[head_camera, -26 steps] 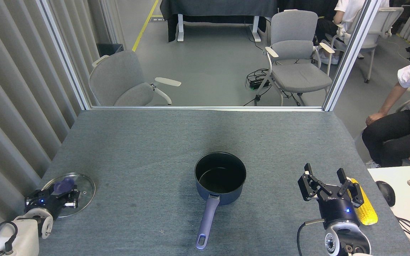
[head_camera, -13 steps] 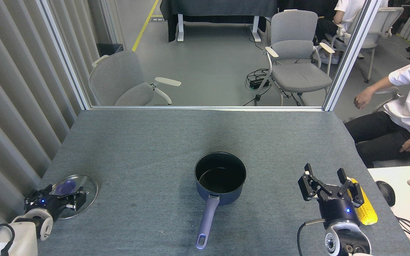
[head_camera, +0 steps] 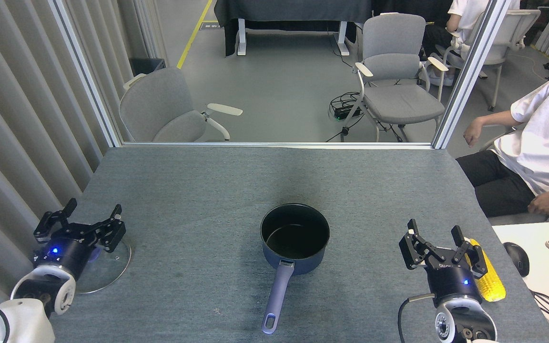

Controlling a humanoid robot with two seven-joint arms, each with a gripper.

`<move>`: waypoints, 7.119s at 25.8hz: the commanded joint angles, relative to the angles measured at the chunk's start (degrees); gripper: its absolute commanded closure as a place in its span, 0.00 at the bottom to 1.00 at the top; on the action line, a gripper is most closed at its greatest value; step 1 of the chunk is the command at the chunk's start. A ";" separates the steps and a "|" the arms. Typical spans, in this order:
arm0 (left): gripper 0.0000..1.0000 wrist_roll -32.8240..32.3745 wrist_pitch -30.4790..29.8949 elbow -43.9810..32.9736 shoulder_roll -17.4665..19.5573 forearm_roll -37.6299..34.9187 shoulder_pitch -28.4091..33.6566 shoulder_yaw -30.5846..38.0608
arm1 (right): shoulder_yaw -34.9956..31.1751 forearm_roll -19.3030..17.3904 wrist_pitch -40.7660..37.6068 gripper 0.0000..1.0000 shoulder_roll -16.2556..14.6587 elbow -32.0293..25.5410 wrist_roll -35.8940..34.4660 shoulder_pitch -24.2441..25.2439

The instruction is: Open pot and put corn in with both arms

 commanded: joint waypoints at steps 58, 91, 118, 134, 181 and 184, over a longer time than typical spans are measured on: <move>0.01 3.67 1.02 -11.67 -16.46 -4.16 9.52 0.98 | 12.30 -3.87 -6.69 0.16 -20.67 56.35 8.33 -23.58; 0.01 3.67 1.20 -11.14 -16.46 -4.16 8.82 1.16 | 12.65 -9.49 -1.59 0.98 -7.67 34.82 29.07 -32.37; 0.01 3.67 0.84 -11.23 -16.46 -4.16 9.35 3.18 | 28.30 -1.49 12.29 0.98 11.93 34.73 35.40 -33.87; 0.01 3.67 1.02 -11.41 -16.46 -4.16 9.43 3.62 | 29.53 -1.49 12.91 0.95 11.85 34.73 35.48 -32.20; 0.01 3.67 0.58 -11.58 -16.54 -4.16 9.70 3.62 | 8.79 -2.37 2.89 0.00 -4.06 4.76 -1.69 -3.55; 0.01 3.67 0.58 -11.58 -16.54 -4.16 9.70 3.71 | 7.91 -1.76 3.33 0.00 -4.06 1.07 -1.43 0.85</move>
